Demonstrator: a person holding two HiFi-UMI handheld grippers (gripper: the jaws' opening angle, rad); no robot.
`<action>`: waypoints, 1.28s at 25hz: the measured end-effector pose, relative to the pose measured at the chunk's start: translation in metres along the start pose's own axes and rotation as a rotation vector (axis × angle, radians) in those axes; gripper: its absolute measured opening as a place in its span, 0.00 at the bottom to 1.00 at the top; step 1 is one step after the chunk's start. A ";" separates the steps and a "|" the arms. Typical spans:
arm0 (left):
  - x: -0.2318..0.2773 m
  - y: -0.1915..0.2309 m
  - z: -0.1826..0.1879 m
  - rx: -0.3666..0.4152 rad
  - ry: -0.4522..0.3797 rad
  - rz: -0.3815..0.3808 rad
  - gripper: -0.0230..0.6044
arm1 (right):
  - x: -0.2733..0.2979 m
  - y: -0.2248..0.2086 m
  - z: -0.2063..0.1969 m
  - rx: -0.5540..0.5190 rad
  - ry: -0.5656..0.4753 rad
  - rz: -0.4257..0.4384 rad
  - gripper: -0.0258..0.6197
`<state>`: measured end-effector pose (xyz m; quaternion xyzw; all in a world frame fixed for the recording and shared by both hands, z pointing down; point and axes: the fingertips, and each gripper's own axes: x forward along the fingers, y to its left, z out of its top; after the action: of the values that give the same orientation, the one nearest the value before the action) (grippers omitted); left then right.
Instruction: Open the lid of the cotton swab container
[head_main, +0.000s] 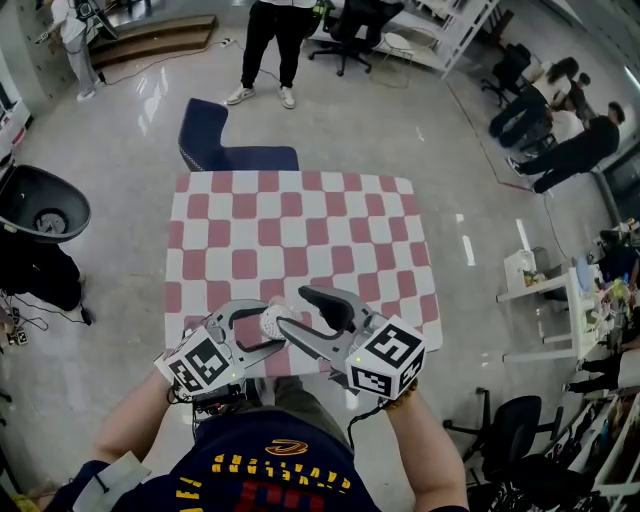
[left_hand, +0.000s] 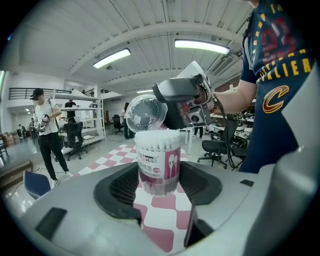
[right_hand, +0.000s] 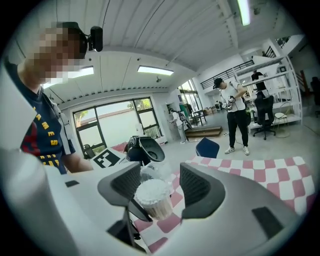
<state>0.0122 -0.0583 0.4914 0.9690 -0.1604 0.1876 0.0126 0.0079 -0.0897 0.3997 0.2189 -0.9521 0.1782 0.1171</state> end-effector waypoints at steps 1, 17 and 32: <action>0.000 0.001 -0.002 -0.004 0.006 0.006 0.44 | -0.002 -0.004 0.003 0.001 -0.009 -0.013 0.42; 0.008 -0.003 -0.006 -0.018 0.008 0.001 0.44 | -0.014 -0.062 -0.002 0.102 -0.067 -0.150 0.42; 0.015 -0.002 -0.023 -0.083 0.030 -0.002 0.44 | -0.004 -0.094 -0.038 0.269 -0.049 -0.155 0.42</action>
<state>0.0173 -0.0593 0.5185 0.9648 -0.1670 0.1954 0.0555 0.0599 -0.1520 0.4602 0.3095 -0.9025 0.2893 0.0768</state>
